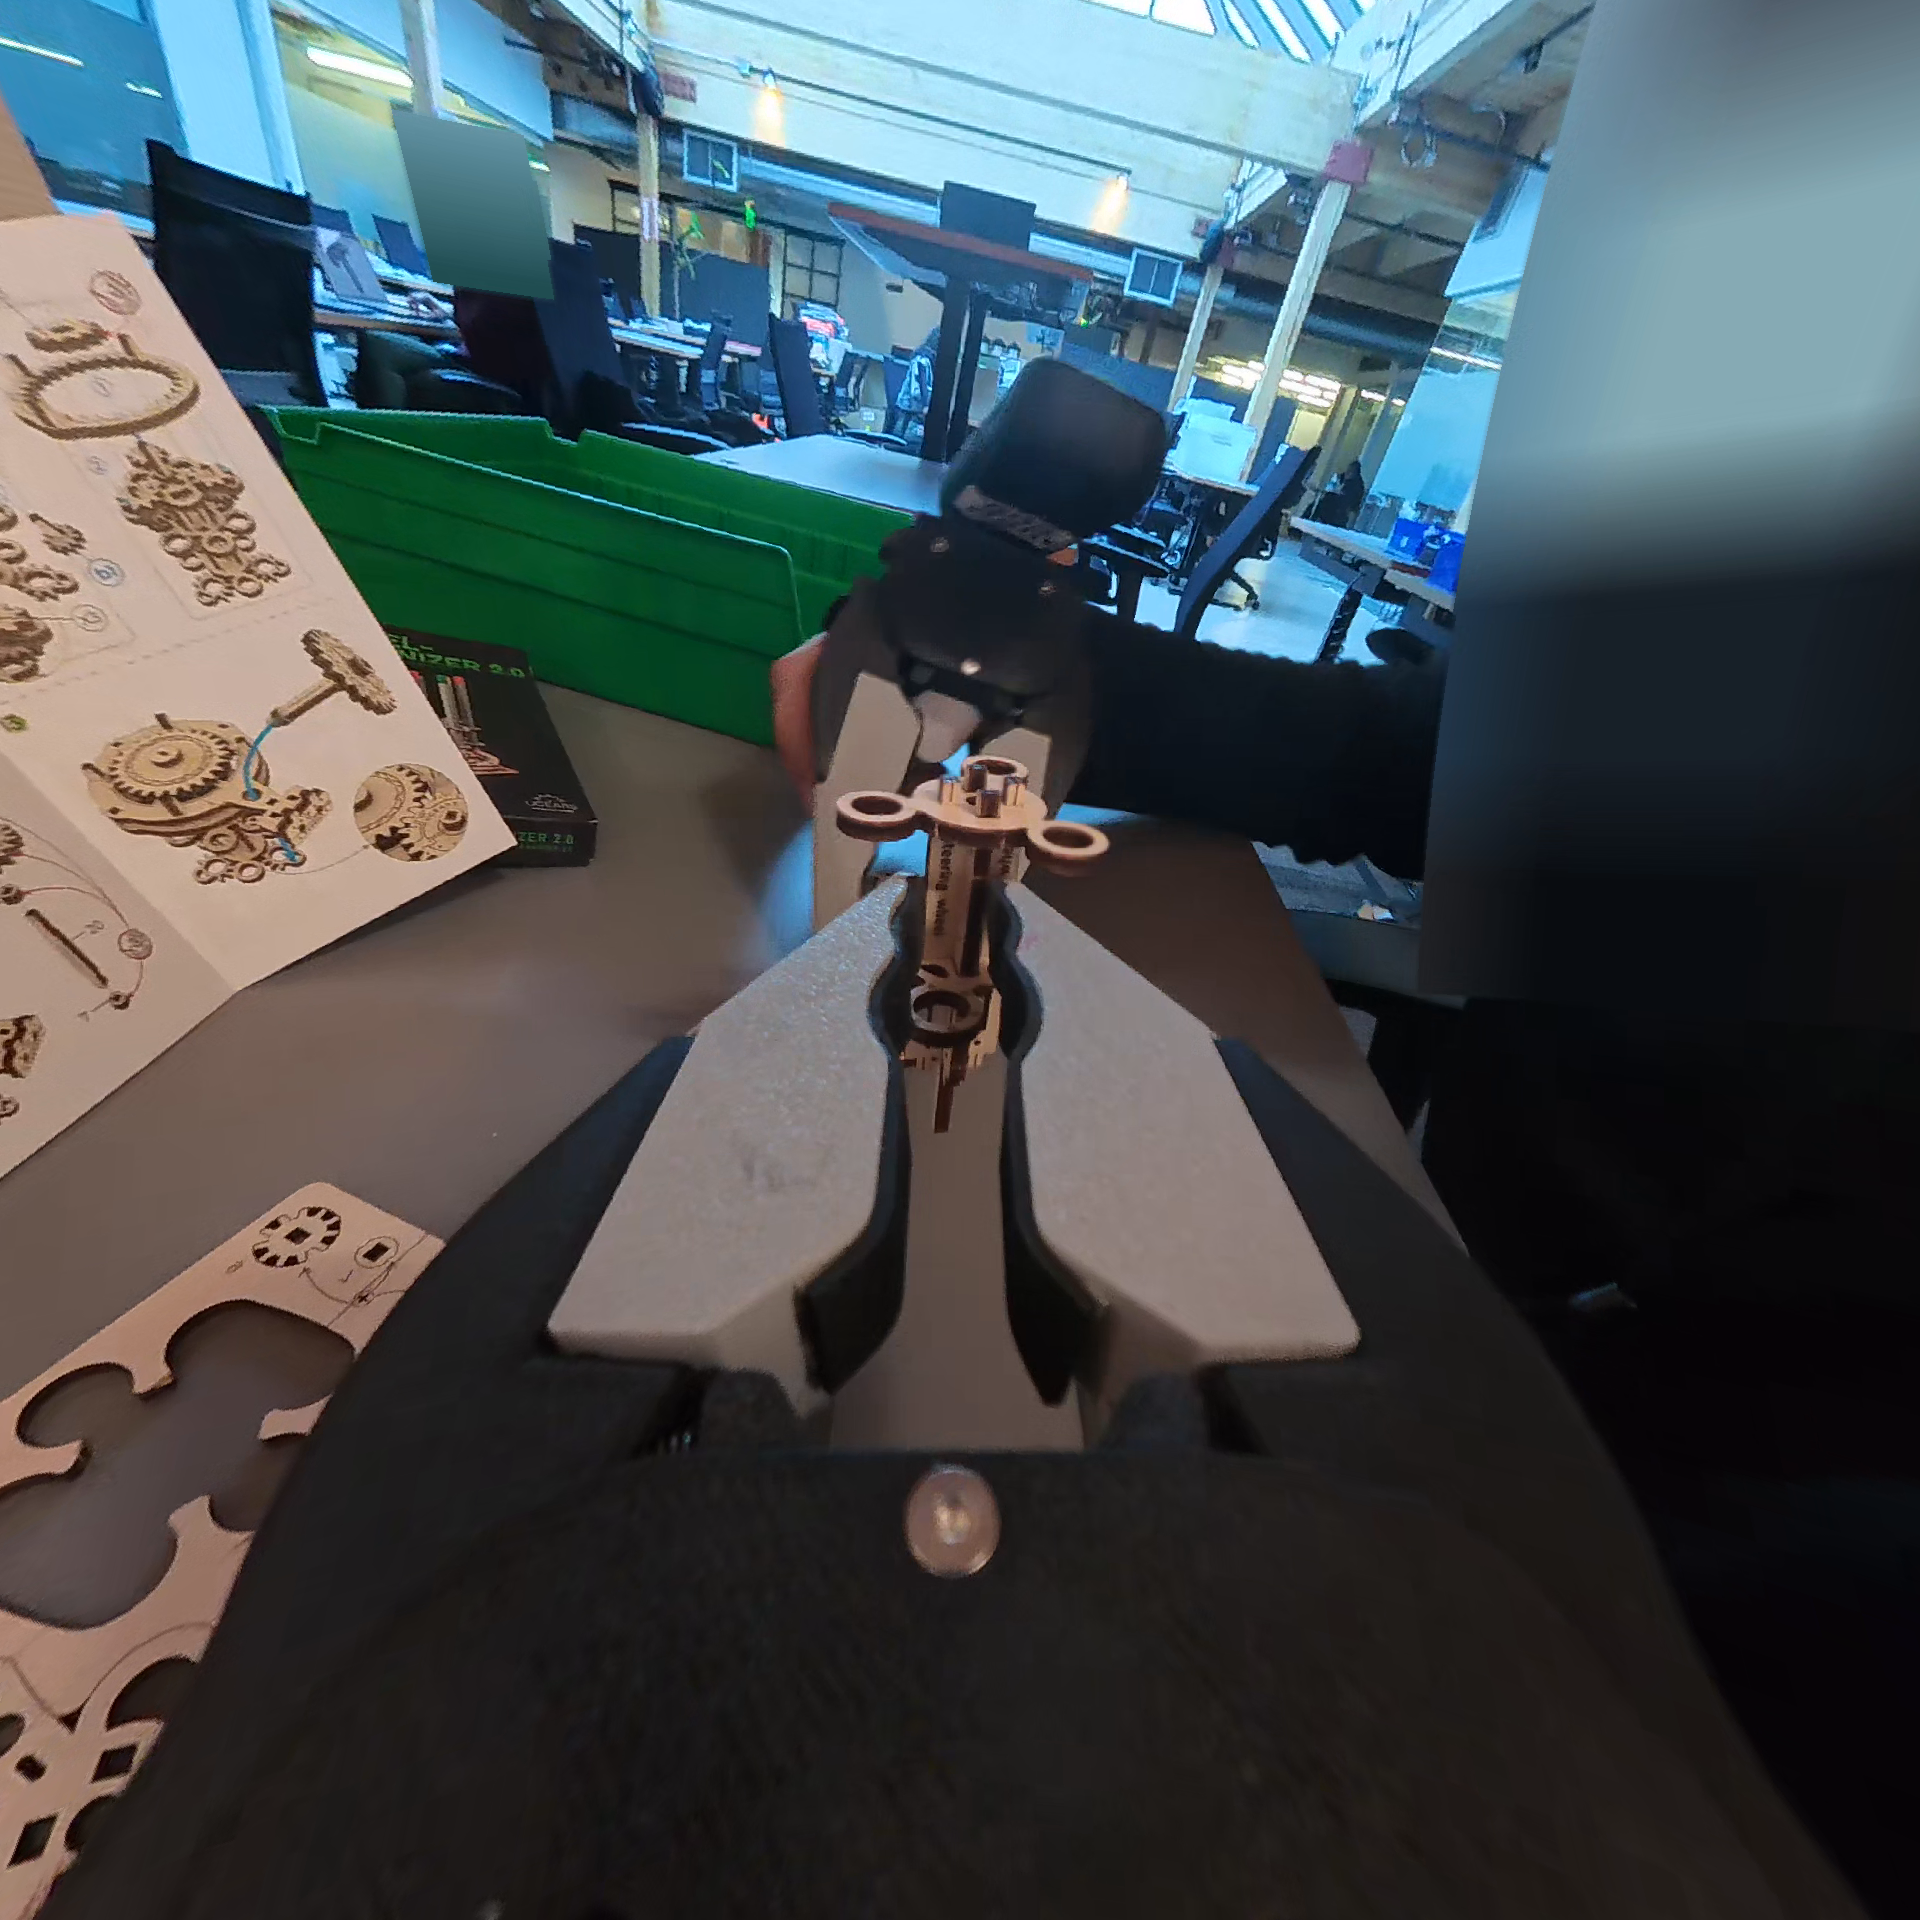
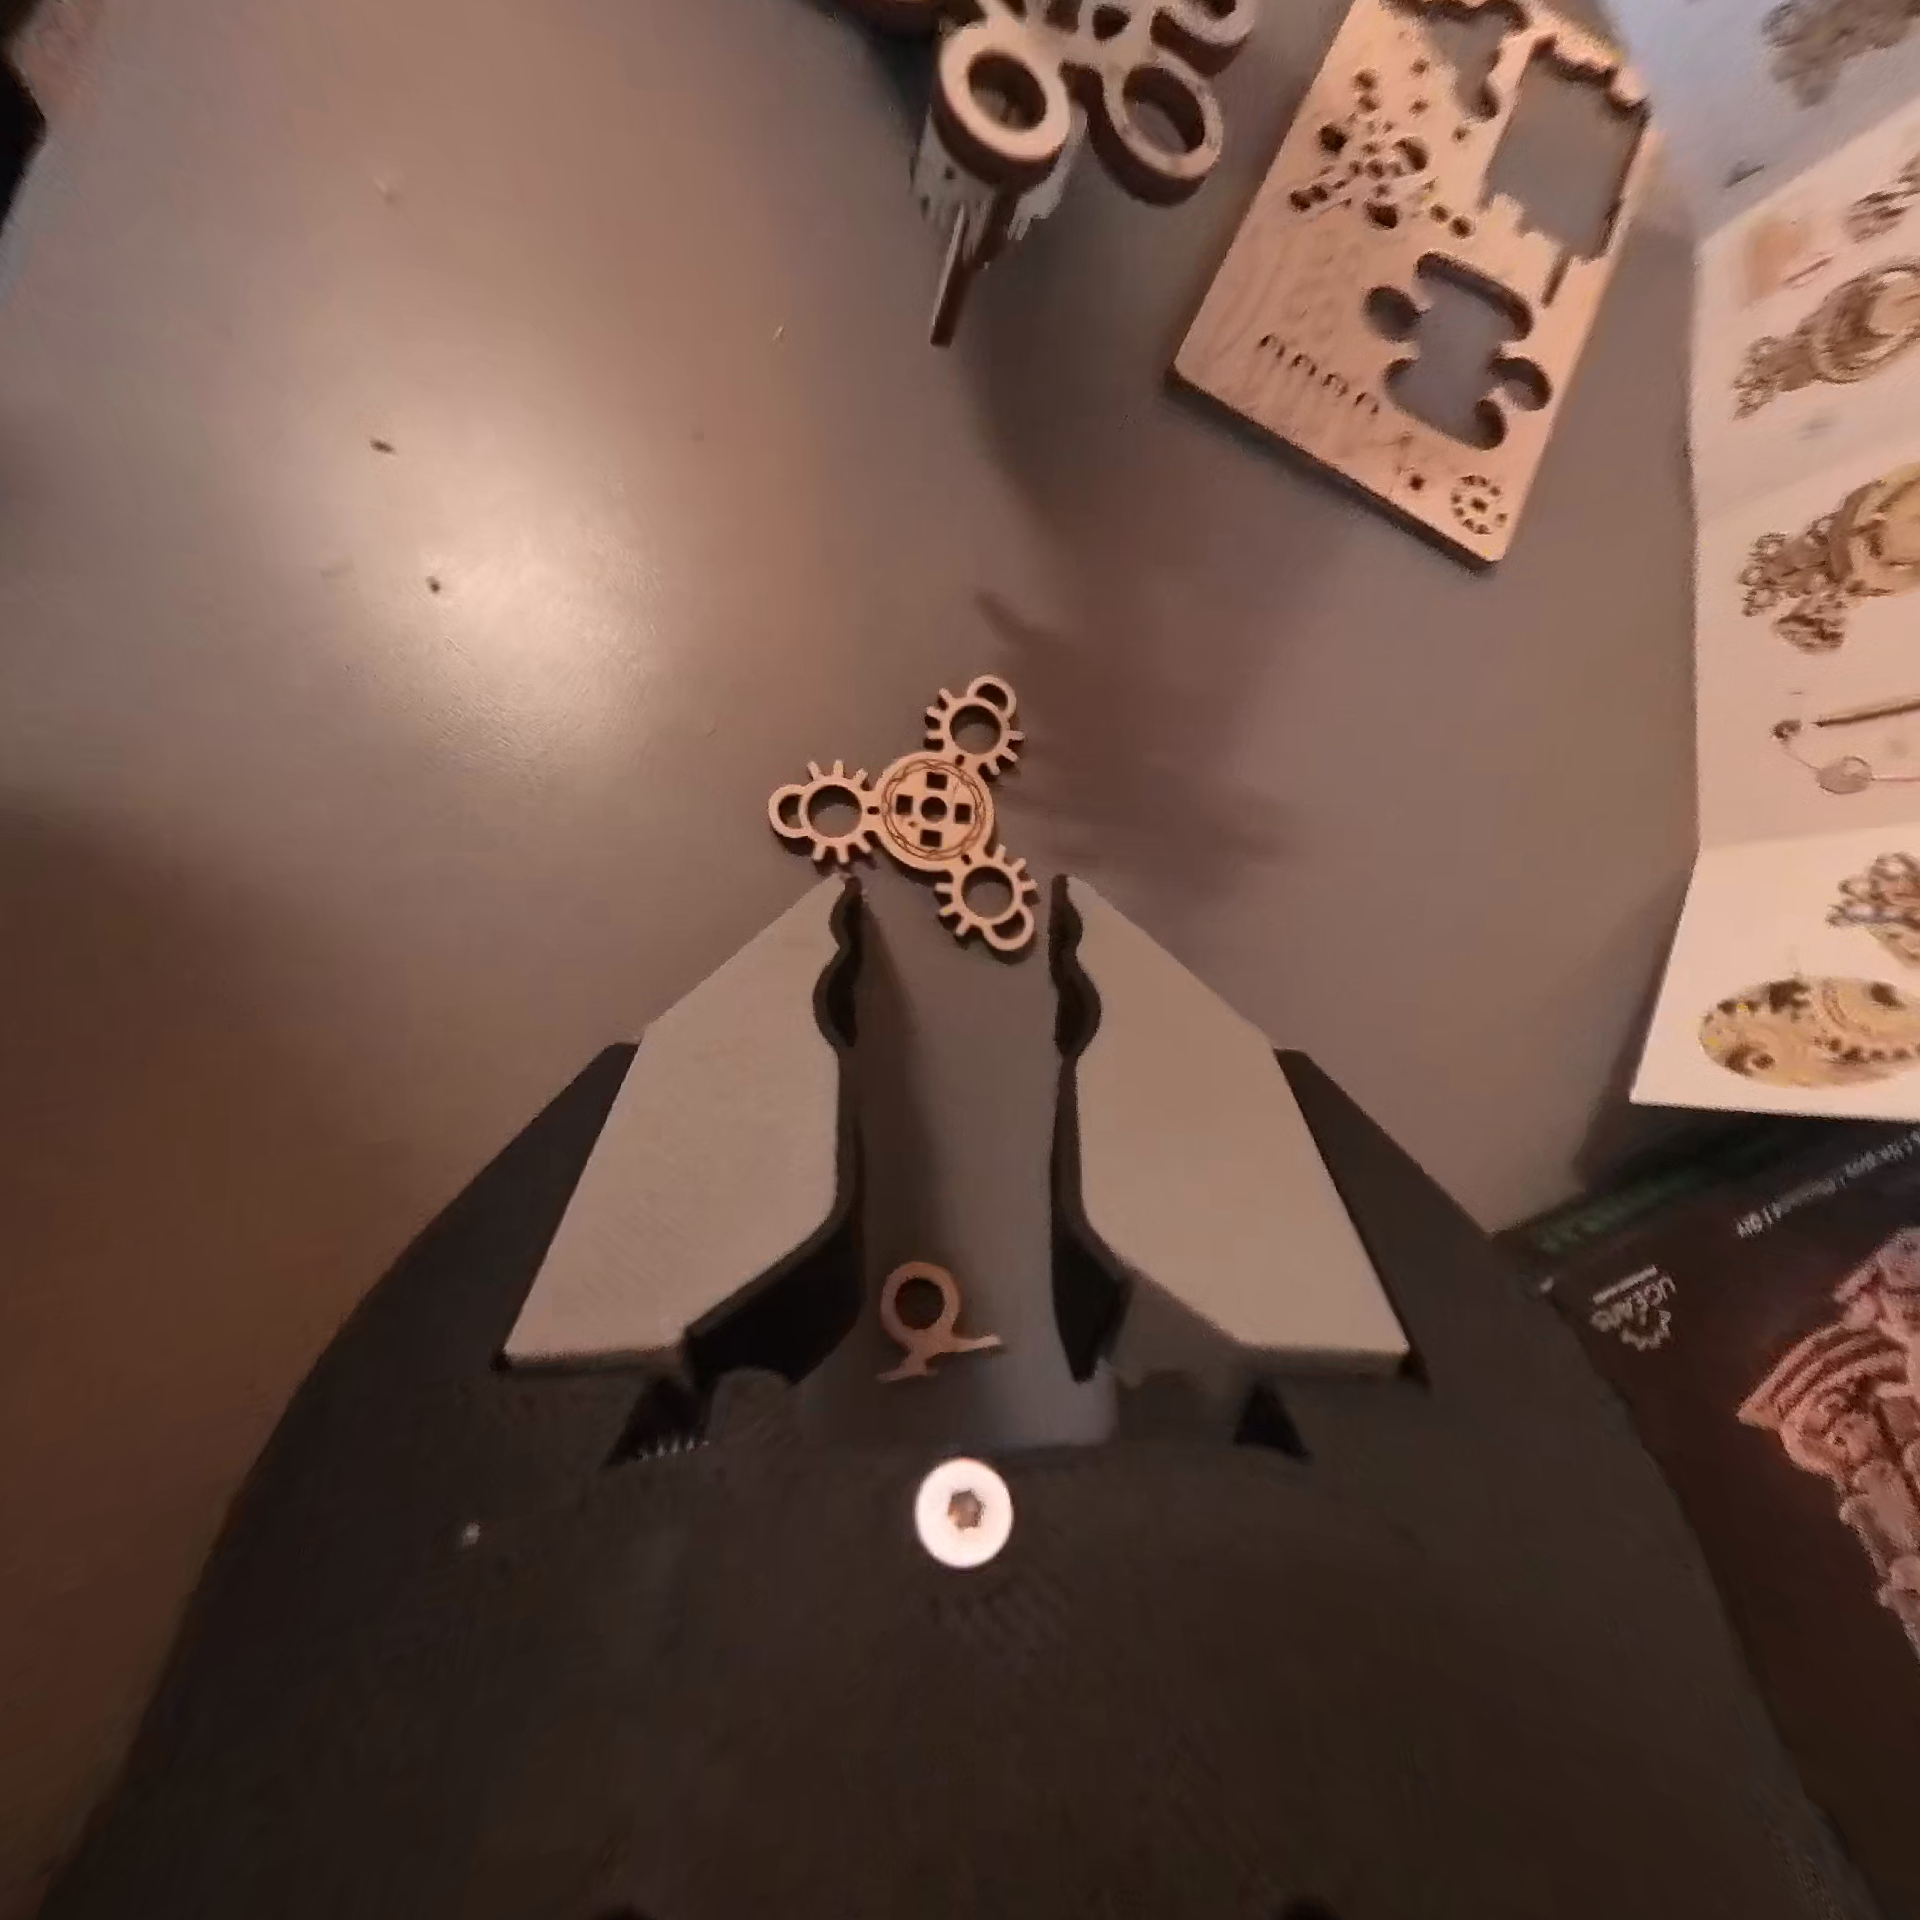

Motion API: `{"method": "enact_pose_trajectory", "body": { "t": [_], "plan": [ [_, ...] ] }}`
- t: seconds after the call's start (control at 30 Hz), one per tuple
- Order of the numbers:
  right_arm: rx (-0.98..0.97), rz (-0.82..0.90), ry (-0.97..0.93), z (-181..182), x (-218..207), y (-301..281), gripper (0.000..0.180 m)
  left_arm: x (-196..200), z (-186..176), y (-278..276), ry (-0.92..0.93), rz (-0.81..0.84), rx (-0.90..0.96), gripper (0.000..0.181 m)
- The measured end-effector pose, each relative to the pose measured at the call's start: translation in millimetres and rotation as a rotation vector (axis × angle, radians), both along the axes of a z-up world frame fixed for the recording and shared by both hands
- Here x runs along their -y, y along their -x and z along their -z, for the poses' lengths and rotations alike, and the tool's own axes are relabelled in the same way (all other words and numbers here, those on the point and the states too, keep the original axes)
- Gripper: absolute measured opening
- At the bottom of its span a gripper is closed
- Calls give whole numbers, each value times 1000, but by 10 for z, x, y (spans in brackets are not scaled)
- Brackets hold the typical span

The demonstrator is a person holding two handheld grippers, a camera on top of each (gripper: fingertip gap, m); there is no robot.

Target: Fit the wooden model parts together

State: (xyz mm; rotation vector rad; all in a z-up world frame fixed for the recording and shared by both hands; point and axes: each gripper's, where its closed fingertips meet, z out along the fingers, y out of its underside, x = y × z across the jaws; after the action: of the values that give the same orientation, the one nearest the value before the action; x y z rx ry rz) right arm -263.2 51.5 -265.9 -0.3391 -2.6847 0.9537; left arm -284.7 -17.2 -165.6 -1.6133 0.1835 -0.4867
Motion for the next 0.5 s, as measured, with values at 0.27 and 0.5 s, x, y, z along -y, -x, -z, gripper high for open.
{"method": "enact_pose_trajectory", "body": {
  "t": [0.27, 0.5],
  "plan": [
    [120, -125, 2, 35, 111, 32, 37, 11, -3, -28, -4, 25, 5, 9],
    [176, -149, 87, 28, 217, -66, 13, 21, 24, -108, 3, 54, -35, 9]
  ]
}}
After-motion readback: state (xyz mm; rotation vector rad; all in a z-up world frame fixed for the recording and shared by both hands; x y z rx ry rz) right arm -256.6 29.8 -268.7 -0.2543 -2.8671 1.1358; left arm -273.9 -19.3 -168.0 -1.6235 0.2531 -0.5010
